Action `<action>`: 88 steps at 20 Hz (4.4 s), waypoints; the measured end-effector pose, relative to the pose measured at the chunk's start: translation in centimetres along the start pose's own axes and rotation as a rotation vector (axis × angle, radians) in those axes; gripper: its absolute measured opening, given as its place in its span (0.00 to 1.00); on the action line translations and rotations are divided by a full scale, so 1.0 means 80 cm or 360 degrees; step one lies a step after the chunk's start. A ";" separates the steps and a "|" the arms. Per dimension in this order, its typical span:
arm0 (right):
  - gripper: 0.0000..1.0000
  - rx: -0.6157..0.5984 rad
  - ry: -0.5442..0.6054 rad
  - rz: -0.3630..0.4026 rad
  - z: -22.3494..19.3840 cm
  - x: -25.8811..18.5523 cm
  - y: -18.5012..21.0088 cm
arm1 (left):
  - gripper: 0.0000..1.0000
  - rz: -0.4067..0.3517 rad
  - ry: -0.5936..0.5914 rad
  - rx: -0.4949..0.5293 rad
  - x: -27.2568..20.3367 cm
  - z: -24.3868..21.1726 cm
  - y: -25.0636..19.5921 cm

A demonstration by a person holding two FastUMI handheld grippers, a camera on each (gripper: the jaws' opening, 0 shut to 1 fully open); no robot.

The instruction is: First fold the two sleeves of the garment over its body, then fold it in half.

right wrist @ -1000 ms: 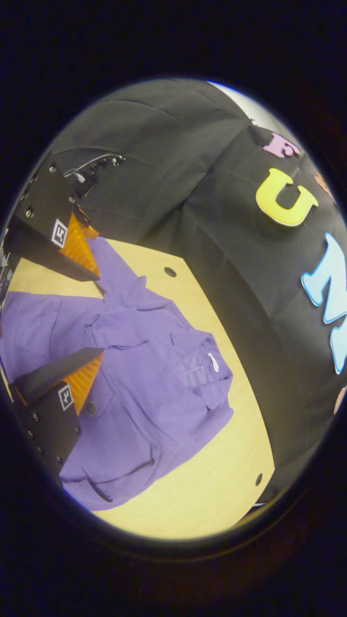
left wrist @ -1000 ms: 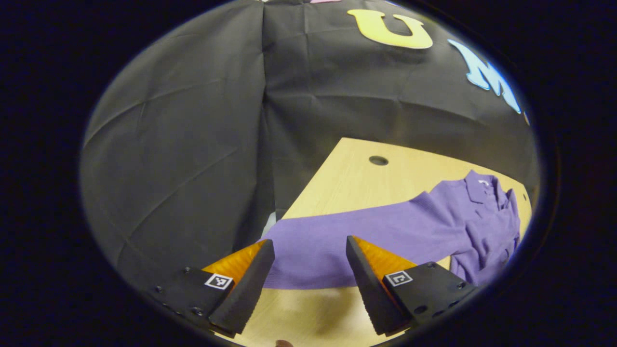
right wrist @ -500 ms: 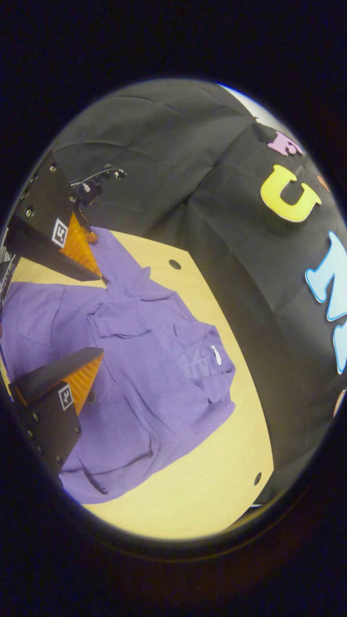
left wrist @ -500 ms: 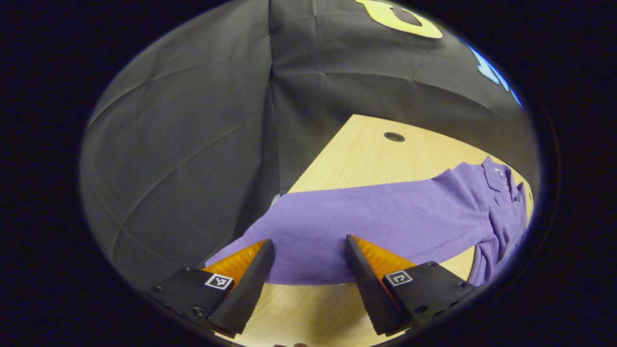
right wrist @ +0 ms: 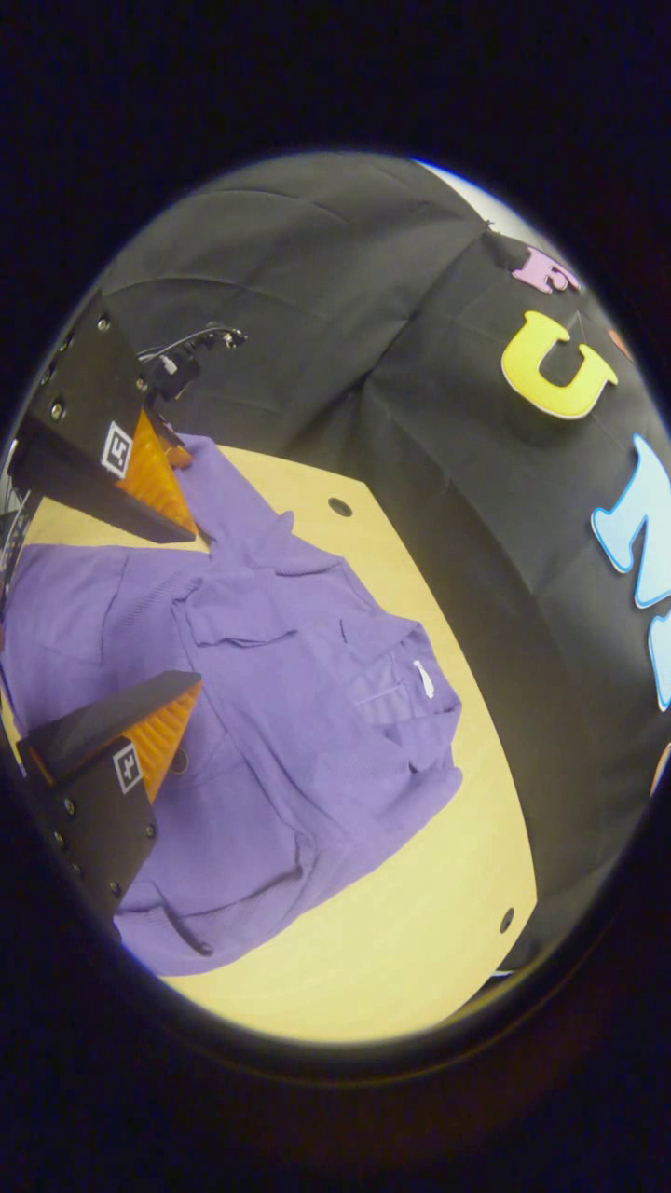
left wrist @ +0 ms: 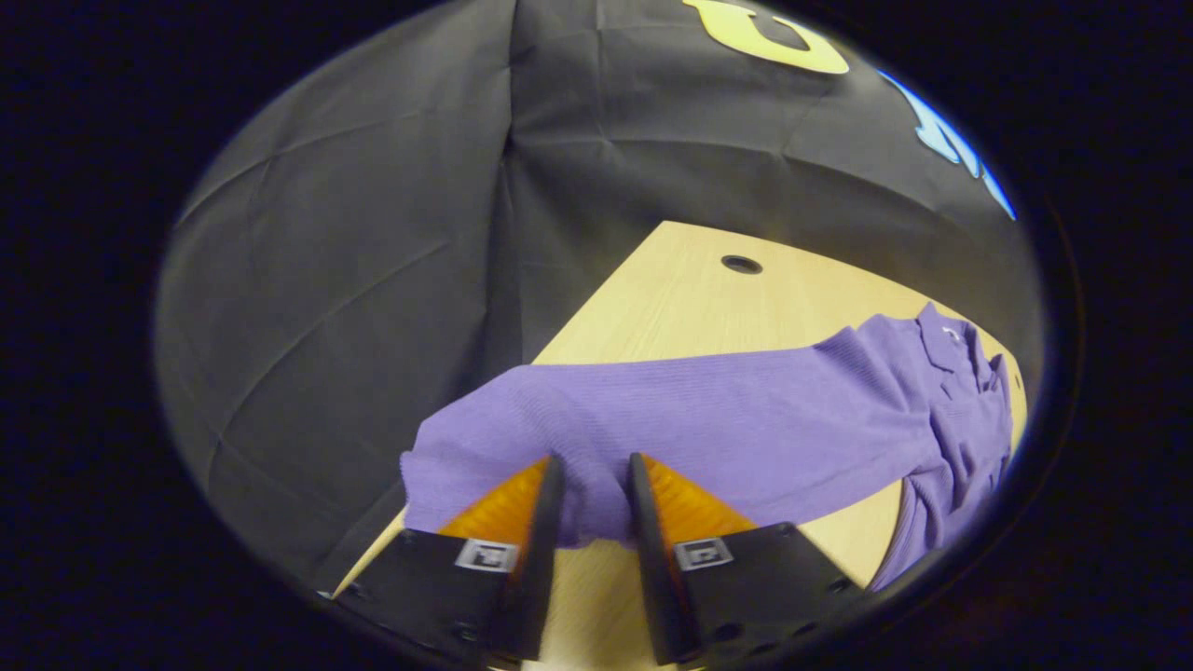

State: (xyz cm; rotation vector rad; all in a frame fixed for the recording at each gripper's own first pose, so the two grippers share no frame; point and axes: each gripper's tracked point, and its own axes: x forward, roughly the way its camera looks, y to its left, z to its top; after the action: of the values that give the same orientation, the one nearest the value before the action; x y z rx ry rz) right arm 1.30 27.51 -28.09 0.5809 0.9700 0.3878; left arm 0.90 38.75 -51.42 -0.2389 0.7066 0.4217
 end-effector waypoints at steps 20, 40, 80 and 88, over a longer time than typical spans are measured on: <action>0.87 0.0133 -0.0145 0.0040 0.025 -0.061 -0.044 | 0.07 -0.0214 -0.0179 0.0227 -0.065 0.108 -0.155; 0.87 0.0448 -0.0373 -0.0074 0.044 -0.195 -0.200 | 0.07 -0.0810 -0.0287 0.0407 -0.155 0.126 -0.543; 0.87 0.0321 0.0034 -0.0216 -0.028 -0.186 -0.261 | 1.00 -0.0880 0.0078 0.0686 -0.216 -0.068 -0.513; 0.89 0.0095 0.0283 -0.0314 -0.106 -0.168 -0.245 | 1.00 -0.0773 0.0198 0.0673 -0.277 -0.147 -0.393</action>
State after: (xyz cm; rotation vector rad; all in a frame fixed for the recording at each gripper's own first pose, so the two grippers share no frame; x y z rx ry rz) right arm -11.91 7.12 -35.09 0.5052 1.2017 0.2376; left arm -6.77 0.15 -43.04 -0.0309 0.8131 -0.2090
